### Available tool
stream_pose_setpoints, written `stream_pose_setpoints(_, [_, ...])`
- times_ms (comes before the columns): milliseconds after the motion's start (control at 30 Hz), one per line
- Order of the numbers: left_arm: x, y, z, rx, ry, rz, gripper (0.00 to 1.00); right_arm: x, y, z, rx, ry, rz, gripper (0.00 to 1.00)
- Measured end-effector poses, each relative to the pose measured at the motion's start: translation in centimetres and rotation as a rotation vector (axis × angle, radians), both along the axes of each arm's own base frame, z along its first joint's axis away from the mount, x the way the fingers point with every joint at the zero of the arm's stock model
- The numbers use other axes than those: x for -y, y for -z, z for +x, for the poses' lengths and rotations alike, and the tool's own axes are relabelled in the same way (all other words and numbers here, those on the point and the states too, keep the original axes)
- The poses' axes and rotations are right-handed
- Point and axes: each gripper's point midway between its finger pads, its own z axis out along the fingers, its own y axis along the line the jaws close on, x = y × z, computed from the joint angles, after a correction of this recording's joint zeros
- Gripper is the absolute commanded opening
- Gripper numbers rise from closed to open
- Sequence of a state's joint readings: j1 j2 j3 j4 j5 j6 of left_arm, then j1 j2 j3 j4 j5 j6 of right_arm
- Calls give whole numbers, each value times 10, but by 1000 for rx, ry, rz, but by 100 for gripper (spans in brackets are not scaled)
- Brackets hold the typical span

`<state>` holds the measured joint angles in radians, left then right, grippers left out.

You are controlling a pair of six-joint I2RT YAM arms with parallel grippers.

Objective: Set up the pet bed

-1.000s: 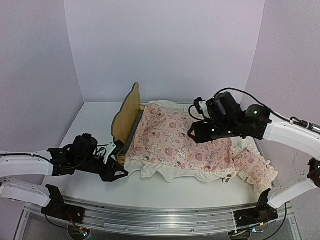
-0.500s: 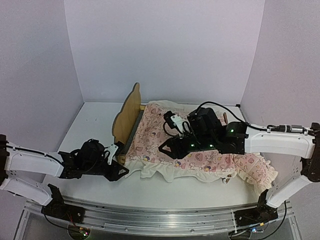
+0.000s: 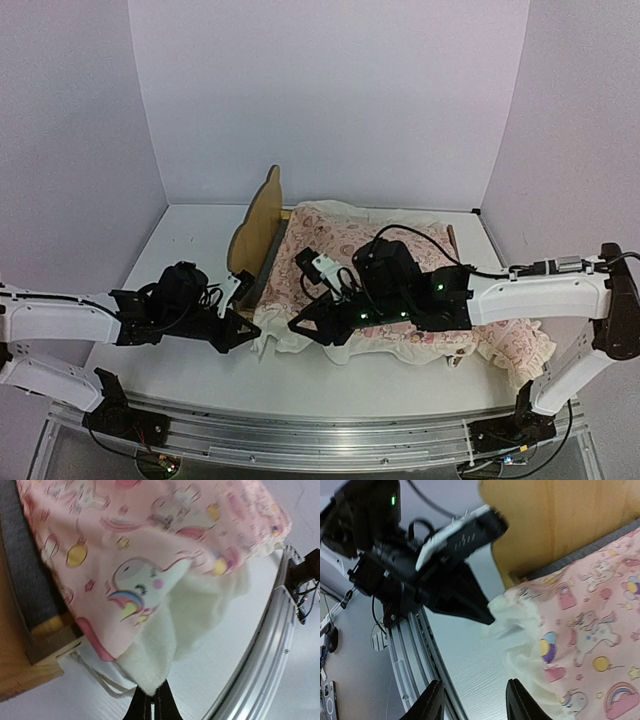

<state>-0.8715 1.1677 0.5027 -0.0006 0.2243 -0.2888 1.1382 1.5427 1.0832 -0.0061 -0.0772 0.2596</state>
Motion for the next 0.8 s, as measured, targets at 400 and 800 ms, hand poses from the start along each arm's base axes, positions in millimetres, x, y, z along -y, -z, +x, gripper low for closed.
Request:
stream_pose_setpoints(400, [19, -84, -5, 57, 77, -165, 0, -39, 68, -29, -8, -76, -21, 38])
stream_pose_setpoints(800, [19, -81, -9, 24, 80, -163, 0, -55, 109, 17, 80, 136, -12, 29])
